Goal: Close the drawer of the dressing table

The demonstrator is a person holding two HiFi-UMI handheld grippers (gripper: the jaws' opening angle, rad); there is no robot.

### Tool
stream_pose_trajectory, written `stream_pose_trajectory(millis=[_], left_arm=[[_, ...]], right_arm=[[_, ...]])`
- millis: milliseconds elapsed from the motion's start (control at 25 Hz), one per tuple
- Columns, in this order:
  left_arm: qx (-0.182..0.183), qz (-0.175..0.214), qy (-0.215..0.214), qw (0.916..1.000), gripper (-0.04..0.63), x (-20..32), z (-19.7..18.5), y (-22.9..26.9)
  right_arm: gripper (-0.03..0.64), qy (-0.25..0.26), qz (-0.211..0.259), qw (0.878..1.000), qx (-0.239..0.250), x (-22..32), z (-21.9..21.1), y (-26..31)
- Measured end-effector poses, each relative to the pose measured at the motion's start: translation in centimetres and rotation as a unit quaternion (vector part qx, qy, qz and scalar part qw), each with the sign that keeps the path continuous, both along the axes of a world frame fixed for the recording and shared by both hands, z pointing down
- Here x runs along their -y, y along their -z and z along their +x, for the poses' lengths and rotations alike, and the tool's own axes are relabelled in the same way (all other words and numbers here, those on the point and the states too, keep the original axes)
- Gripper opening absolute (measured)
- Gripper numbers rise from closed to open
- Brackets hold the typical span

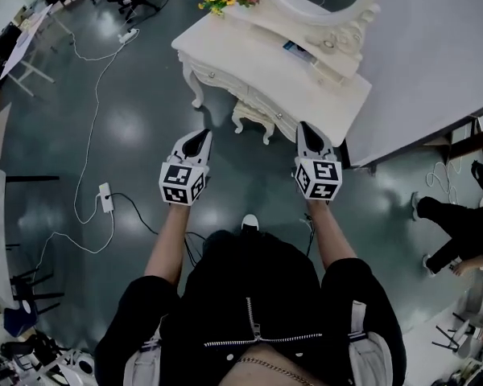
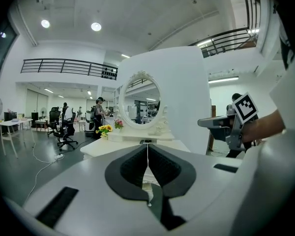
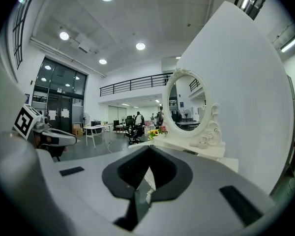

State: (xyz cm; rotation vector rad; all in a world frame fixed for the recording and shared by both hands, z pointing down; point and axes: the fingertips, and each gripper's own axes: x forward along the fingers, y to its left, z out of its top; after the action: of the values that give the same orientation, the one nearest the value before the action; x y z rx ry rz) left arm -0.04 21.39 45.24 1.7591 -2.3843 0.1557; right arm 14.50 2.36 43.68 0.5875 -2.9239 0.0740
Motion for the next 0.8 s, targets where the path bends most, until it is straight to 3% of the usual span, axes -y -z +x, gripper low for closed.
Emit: stream_pose_trajectory(millis=[400,800], left_arm=[[0.009,0.000,-0.008,0.9999,0.021,7.2,-6.2,0.0],[0.003,-0.007,-0.086,0.9963,0.021,19.0,-13.8,-1.7]], right_arm=[[0.006,-0.009,-0.003,1.000,0.003,6.6,-5.0,-0.6],[0.006,-0.080,-0.012,0.997,0.000,15.1,-10.5,-1.8]])
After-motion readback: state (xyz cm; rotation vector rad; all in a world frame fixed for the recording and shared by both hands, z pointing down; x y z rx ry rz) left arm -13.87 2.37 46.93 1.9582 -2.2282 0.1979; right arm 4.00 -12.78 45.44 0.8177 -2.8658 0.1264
